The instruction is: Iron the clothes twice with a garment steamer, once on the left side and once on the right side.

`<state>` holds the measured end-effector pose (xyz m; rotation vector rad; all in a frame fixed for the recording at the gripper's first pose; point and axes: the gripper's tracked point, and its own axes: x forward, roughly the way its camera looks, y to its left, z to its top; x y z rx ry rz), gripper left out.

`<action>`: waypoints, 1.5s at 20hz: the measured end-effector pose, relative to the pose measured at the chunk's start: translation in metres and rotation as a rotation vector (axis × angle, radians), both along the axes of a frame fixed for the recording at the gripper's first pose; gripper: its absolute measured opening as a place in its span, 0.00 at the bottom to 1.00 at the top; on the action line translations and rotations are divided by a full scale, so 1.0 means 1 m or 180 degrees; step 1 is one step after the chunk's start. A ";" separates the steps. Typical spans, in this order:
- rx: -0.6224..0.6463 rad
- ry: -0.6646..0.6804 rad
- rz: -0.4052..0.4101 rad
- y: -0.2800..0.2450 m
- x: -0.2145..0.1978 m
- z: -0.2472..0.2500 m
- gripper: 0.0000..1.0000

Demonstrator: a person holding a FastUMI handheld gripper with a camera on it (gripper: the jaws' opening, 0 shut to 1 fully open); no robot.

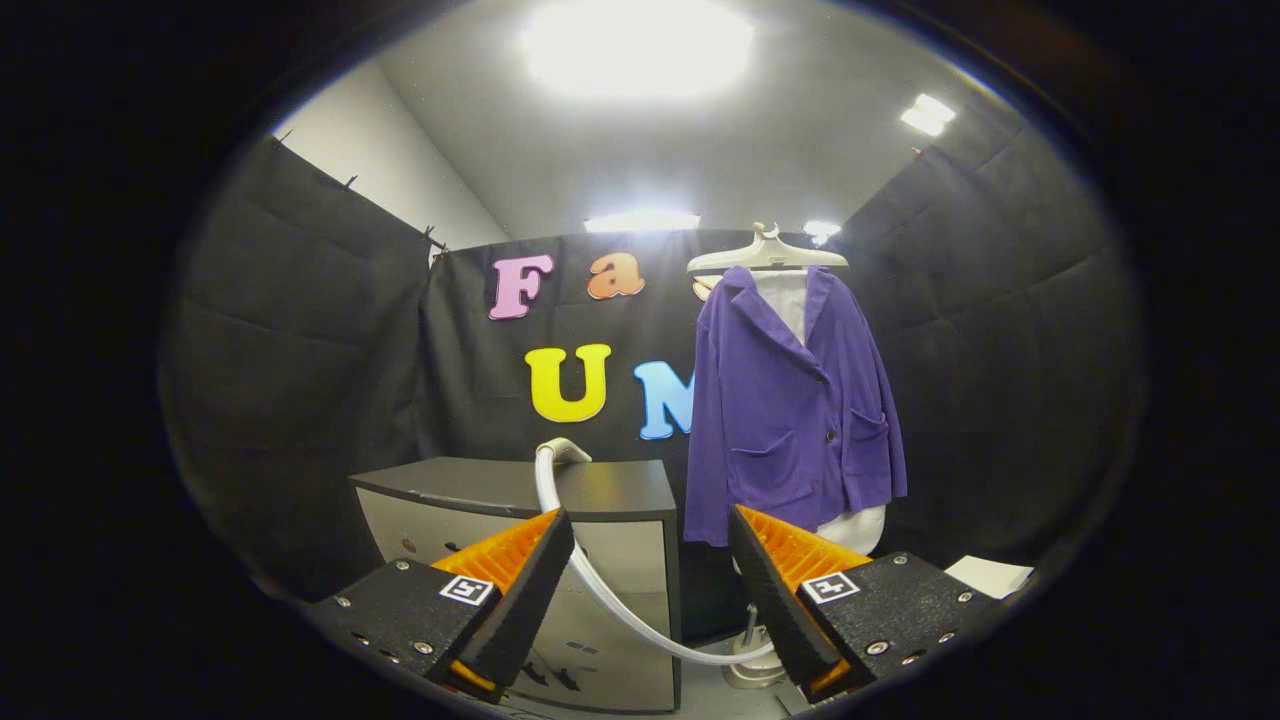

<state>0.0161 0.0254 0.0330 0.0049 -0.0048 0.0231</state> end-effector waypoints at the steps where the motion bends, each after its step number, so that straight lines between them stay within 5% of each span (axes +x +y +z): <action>1: 0.0006 -0.0021 0.0014 0.003 0.001 0.007 0.95; 12: 0.0052 0.0228 0.0493 0.042 0.078 0.060 0.95; 23: 0.0263 0.0404 0.0736 0.061 0.221 0.129 0.94; 30: 0.0495 0.0875 0.1028 0.094 0.310 0.116 0.95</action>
